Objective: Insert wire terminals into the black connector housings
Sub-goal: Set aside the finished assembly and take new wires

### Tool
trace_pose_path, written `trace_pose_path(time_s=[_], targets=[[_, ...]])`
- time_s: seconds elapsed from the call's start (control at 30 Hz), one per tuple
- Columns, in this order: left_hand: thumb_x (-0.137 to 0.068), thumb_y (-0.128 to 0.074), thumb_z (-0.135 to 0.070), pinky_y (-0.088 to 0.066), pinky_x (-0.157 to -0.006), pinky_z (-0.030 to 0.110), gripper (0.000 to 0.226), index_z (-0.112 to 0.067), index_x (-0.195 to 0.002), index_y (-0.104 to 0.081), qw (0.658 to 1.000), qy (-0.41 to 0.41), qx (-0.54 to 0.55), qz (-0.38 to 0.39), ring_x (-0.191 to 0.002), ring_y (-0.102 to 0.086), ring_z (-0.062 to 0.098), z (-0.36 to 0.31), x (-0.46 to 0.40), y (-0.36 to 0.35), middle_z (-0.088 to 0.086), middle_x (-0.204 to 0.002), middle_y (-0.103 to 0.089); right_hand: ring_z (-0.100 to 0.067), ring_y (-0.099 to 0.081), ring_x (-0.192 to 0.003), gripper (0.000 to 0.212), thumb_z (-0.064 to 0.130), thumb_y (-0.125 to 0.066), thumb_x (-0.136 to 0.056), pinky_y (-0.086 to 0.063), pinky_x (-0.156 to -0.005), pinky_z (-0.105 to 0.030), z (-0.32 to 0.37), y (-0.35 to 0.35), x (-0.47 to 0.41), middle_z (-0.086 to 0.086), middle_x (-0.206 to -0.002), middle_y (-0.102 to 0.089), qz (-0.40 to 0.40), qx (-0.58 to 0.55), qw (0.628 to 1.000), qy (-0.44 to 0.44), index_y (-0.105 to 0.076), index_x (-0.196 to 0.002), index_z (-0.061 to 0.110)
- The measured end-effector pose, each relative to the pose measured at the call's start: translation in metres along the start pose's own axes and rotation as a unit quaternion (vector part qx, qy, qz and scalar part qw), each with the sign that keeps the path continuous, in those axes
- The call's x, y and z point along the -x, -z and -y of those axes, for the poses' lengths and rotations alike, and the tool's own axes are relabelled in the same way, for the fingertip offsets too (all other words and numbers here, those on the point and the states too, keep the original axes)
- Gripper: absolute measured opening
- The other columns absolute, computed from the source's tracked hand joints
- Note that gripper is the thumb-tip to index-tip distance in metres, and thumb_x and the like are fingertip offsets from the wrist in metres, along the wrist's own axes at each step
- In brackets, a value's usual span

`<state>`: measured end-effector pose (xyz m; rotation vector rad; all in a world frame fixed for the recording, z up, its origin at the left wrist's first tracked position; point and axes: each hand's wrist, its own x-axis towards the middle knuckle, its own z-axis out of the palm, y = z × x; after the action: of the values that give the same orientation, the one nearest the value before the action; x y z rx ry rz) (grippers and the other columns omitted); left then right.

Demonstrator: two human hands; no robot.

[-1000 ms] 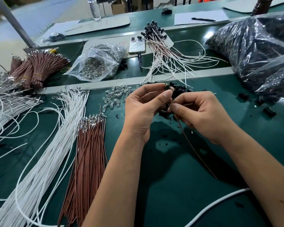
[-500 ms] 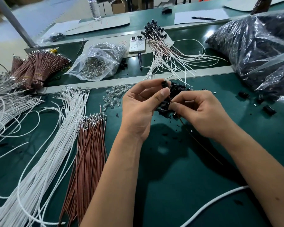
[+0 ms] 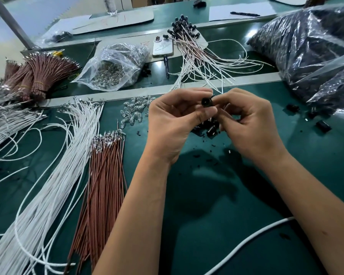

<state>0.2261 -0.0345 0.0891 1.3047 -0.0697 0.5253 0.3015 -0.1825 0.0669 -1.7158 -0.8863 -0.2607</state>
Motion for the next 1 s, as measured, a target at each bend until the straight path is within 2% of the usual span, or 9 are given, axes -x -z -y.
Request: trace_pose_path(time_s=[0.1,0.27,0.43,0.53,0.6,0.73,1.0], targets=[[-0.068,-0.074,0.023,-0.055,-0.086,0.032,0.034,-0.003,-0.091,-0.071,1.000,-0.009,-0.005,0.002,-0.090,-0.069,0.017,-0.0007,0.0003,-0.0002,0.007,-0.094,-0.074,-0.022,-0.065,-0.068,0.020,0.009,-0.076,-0.092,-0.051,-0.063,-0.033,0.0004,-0.0001,0.0000,0.007,-0.085,-0.065,0.001,0.013,1.000,0.008,-0.076,-0.100,0.027],[-0.068,-0.075,0.023,-0.055,-0.084,0.030,0.035,-0.003,-0.091,-0.071,1.000,-0.017,-0.009,0.012,-0.087,-0.068,0.018,-0.0010,0.0011,-0.0022,0.007,-0.092,-0.072,-0.024,-0.065,-0.069,0.013,0.001,-0.072,-0.092,-0.052,-0.062,-0.040,-0.0001,0.0004,0.0003,0.003,-0.087,-0.066,0.006,0.005,1.000,0.012,-0.078,-0.099,0.010],[-0.067,-0.074,0.026,-0.057,-0.081,0.026,0.039,-0.003,-0.092,-0.070,1.000,-0.028,-0.005,0.012,-0.083,-0.068,0.016,-0.0022,0.0003,-0.0031,0.010,-0.090,-0.070,-0.022,-0.065,-0.070,0.016,-0.001,-0.068,-0.090,-0.048,-0.063,-0.031,0.0019,-0.0014,0.0010,0.000,-0.088,-0.067,0.002,0.011,1.000,0.015,-0.078,-0.098,0.010],[-0.067,-0.074,0.026,-0.058,-0.079,0.026,0.038,-0.004,-0.091,-0.070,1.000,-0.028,-0.007,0.010,-0.080,-0.070,0.014,-0.0022,0.0012,-0.0039,0.006,-0.085,-0.073,-0.017,-0.064,-0.072,0.020,-0.001,-0.068,-0.090,-0.047,-0.065,-0.027,0.0041,-0.0009,0.0004,0.001,-0.088,-0.068,-0.005,0.015,1.000,0.023,-0.076,-0.096,0.016],[-0.067,-0.074,0.026,-0.060,-0.079,0.028,0.035,-0.003,-0.088,-0.071,1.000,-0.023,-0.006,0.009,-0.078,-0.071,0.015,-0.0018,0.0019,-0.0047,0.005,-0.082,-0.075,-0.019,-0.064,-0.071,0.019,-0.002,-0.067,-0.091,-0.048,-0.063,-0.030,0.0049,-0.0007,0.0005,-0.001,-0.087,-0.067,-0.001,0.015,1.000,0.022,-0.074,-0.093,0.016],[-0.067,-0.075,0.025,-0.060,-0.079,0.029,0.032,-0.002,-0.083,-0.072,1.000,-0.023,0.006,0.014,-0.078,-0.071,0.018,-0.0028,0.0026,-0.0056,0.007,-0.083,-0.075,-0.025,-0.064,-0.067,0.013,-0.005,-0.064,-0.092,-0.050,-0.059,-0.034,0.0063,0.0003,0.0009,-0.005,-0.083,-0.065,0.016,0.012,1.000,0.014,-0.072,-0.090,0.005],[-0.067,-0.073,0.027,-0.060,-0.075,0.029,0.032,-0.001,-0.081,-0.071,0.999,-0.020,0.027,0.016,-0.075,-0.072,0.018,-0.0025,0.0039,-0.0080,0.007,-0.080,-0.075,-0.028,-0.061,-0.068,0.007,-0.001,-0.062,-0.093,-0.048,-0.053,-0.048,0.0093,0.0003,0.0025,-0.003,-0.077,-0.061,0.023,0.051,0.998,0.035,-0.067,-0.088,0.000]])
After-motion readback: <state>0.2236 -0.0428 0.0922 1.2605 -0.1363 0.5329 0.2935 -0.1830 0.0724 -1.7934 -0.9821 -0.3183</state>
